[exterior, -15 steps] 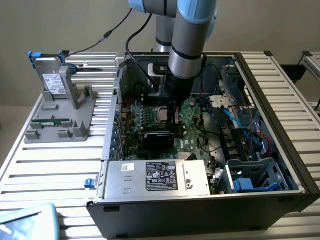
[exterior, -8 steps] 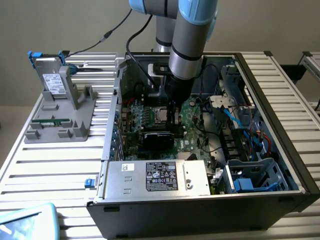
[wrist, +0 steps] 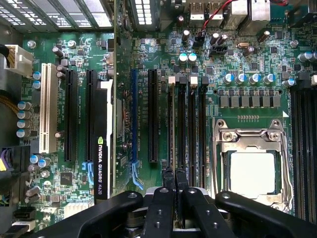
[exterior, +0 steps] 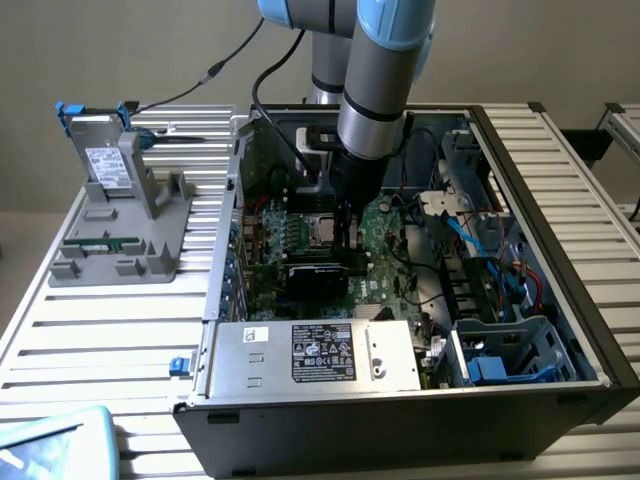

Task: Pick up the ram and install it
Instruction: 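Insert the ram into the slot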

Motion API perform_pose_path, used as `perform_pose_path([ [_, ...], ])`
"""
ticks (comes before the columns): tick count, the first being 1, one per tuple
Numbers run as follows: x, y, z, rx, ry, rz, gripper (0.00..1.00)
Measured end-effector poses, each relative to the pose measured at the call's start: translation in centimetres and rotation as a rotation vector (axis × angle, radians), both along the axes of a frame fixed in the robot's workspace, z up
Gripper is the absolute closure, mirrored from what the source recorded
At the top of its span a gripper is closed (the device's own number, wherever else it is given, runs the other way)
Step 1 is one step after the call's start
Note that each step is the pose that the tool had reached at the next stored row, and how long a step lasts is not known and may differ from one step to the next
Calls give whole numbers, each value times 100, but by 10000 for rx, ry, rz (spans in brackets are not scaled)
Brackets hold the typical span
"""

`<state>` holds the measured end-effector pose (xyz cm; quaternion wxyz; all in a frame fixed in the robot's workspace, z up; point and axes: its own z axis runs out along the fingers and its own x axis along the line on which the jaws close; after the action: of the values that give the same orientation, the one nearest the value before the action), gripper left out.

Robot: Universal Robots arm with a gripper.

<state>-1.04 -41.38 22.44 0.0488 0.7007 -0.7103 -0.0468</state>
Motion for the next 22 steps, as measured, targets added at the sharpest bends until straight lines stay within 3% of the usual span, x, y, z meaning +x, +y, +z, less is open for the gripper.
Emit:
perform_pose_path([
  [9, 0, 0, 0, 0, 1, -1, 86],
  [11, 0, 0, 0, 0, 0, 0, 73],
  [12, 0, 0, 0, 0, 0, 0, 73],
  [16, 0, 0, 0, 0, 0, 0, 55],
  [22, 0, 0, 0, 0, 0, 0, 55],
])
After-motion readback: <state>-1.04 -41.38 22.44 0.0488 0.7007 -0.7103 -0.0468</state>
